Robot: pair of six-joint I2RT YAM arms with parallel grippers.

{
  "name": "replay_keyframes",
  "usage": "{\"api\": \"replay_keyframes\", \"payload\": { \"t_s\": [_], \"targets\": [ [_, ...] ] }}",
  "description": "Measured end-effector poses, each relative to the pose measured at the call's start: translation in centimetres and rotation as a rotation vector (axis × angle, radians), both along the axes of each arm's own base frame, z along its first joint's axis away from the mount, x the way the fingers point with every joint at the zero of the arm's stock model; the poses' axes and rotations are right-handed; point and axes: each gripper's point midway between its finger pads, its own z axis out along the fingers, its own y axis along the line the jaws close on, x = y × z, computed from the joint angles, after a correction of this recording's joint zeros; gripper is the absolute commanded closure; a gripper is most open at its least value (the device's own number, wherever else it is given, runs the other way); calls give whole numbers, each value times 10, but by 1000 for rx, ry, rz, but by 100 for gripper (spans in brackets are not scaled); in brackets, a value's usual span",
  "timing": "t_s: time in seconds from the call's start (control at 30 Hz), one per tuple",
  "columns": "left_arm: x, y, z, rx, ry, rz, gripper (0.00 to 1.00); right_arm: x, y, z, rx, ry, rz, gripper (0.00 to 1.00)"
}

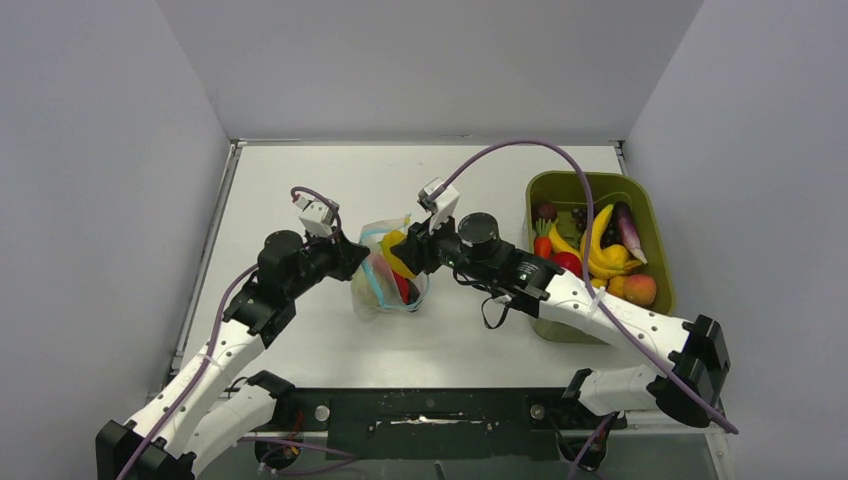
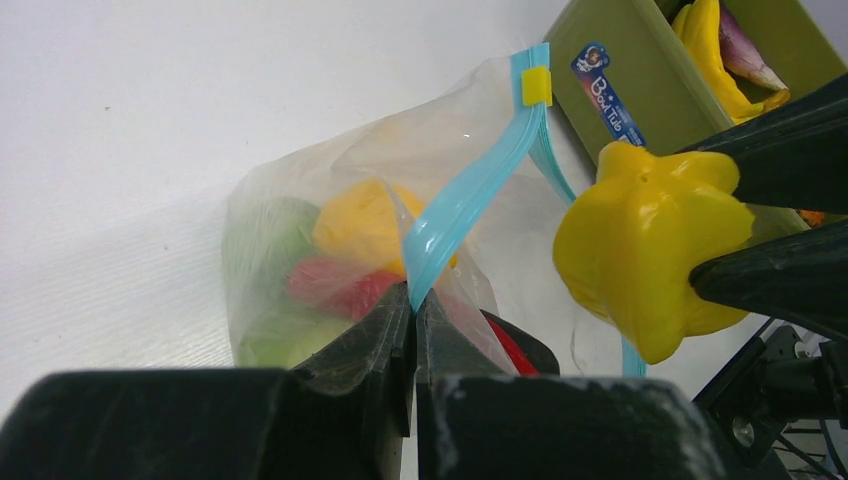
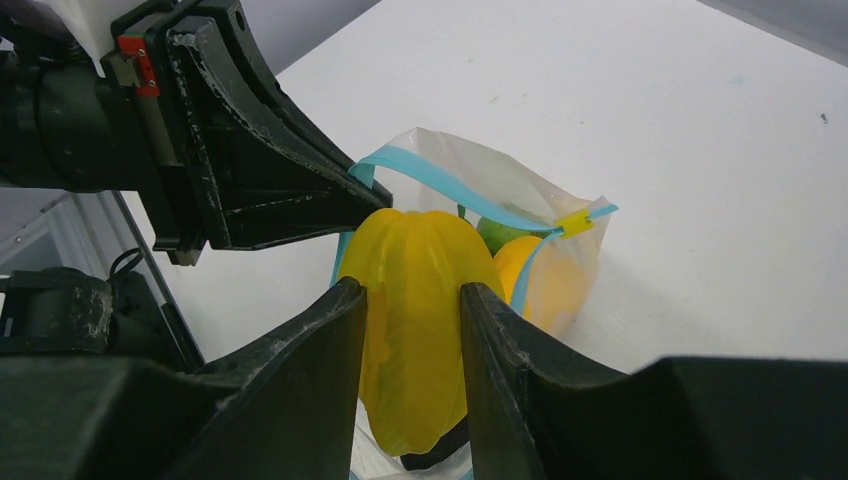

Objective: Place the food in the zip-top bag and seal the zipper
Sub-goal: Place the fake fruit in the zipper food storage bag.

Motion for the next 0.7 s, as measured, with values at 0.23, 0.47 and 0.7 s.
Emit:
{"api": "replay_keyframes", "payload": {
  "t_s": [0.23, 0.47, 0.7],
  "targets": [
    [0, 0, -1, 4, 1, -1, 100, 2, 11, -20, -19, 48, 6, 57],
    [-1, 1, 2, 1, -7, -1, 100, 6, 10, -30, -45, 58, -12, 48],
    [-1, 1, 2, 3, -7, -2, 100, 8, 5, -32, -74, 56, -34, 47]
  ]
}}
